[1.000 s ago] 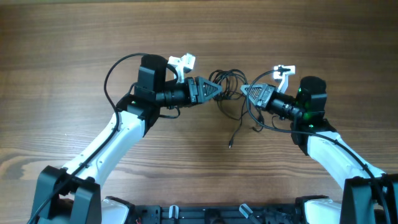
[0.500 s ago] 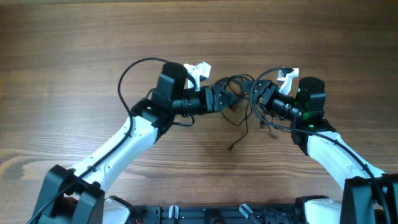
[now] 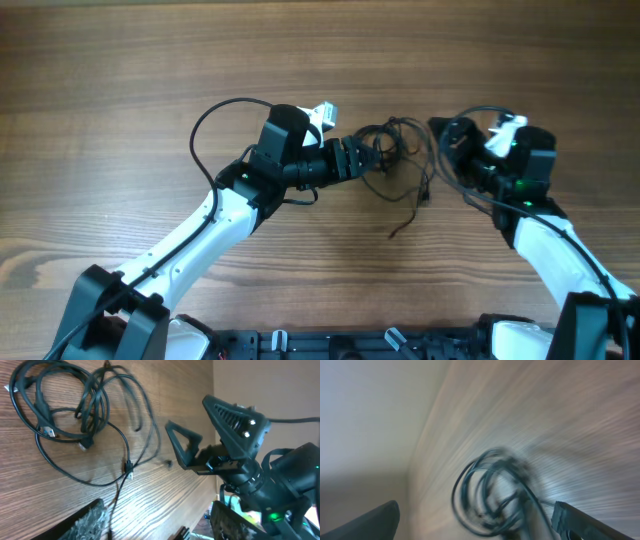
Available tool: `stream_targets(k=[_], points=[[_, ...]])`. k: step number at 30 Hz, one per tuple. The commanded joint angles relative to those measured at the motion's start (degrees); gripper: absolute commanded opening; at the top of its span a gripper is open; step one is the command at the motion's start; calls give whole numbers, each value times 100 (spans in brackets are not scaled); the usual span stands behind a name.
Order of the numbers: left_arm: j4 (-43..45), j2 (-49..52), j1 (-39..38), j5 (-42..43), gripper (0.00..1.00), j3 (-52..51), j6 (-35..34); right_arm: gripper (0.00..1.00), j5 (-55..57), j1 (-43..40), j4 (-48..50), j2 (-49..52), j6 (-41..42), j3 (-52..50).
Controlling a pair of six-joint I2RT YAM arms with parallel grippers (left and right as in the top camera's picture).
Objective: Untangle cables
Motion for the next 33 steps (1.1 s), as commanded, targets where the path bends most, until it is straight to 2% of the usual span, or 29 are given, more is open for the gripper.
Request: stream_targets(k=[1, 6, 10, 12, 14, 16, 18, 22, 28, 33], points=[[0, -9, -11, -409, 71, 33, -37, 100, 833, -299, -710, -378, 118, 17], [0, -9, -11, -656, 75, 33, -76, 100, 1746, -321, -1766, -632, 50, 26], [-63, 22, -11, -789, 76, 33, -76, 99, 863, -321, -1040, -804, -708, 26], [-251, 22, -9, -1207, 77, 33, -122, 100, -9, -315, -260, -894, -1130, 26], [-459, 22, -4, -1676, 78, 33, -522, 100, -345, -308, 151, -903, -1320, 26], [-538, 22, -4, -1939, 83, 33, -800, 100, -308, -297, 186, -883, -1502, 26], [-509, 22, -4, -2017, 89, 33, -824, 99, -291, -297, 90, -809, -2022, 26], [-496, 42, -7, -2050, 96, 33, -822, 100, -282, -297, 59, -431, -2476, 26], [-522, 138, -7, -2050, 99, 33, -822, 100, -494, -184, 284, 293, -2618, 131], [-540, 142, -7, -2052, 100, 33, -822, 100, -459, 166, -540, 778, -2983, 769]])
